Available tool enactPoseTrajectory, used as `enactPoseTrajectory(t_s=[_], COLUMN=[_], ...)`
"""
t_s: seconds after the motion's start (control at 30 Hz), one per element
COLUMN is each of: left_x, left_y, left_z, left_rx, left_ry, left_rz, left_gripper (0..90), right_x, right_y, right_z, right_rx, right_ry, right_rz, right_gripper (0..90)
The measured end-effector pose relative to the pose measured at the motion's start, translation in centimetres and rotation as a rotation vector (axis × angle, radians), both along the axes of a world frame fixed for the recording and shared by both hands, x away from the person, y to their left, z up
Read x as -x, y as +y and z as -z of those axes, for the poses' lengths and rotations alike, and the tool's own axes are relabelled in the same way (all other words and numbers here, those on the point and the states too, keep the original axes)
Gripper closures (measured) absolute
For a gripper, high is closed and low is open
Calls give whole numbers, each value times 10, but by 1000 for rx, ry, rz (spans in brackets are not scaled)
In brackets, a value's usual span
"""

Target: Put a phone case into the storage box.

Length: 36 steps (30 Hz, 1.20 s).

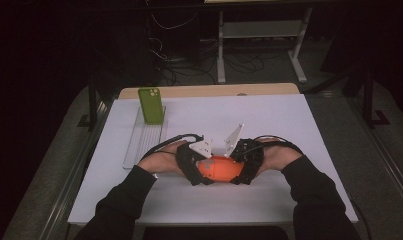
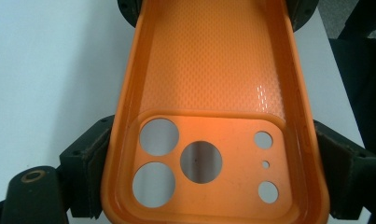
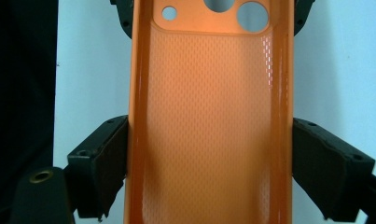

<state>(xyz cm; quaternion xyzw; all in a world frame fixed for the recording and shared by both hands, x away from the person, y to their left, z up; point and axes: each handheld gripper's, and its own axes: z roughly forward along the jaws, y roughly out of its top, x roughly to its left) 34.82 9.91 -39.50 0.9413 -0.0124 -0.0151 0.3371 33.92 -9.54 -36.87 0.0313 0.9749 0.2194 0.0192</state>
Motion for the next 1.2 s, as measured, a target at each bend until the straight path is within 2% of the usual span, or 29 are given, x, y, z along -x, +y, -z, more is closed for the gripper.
enactPoseTrajectory(t_s=[0.17,0.43,0.7,0.73,0.83,0.87,1.0,1.03,1.1,1.2], left_x=[0,1,3,3,4,3,2,2,0,-2], left_y=[-1,-1,0,0,2,2,5,6,8,12], left_z=[1,-1,-4,-4,-6,-7,-7,-6,-6,-6], left_rx=[-19,-23,-14,-13,-9,-7,-5,-1,-5,2], left_ry=[-2,8,9,6,8,-5,-19,-8,-21,-20], left_rz=[10,8,2,-2,-19,-17,-65,-86,-109,-161], left_gripper=[151,162,165,166,166,166,166,166,165,165], right_x=[0,0,-1,-1,-3,-4,-10,-11,-12,-14], right_y=[1,1,-3,-3,-6,-7,-16,-19,-25,-34], right_z=[2,2,2,2,2,1,-3,-4,-6,-8], right_rx=[9,6,-31,-34,-60,-66,-133,-152,-185,-226], right_ry=[9,24,32,38,54,50,42,42,71,52], right_rz=[-8,-7,4,14,40,51,117,135,177,241], right_gripper=[157,152,121,114,20,3,0,0,0,0])
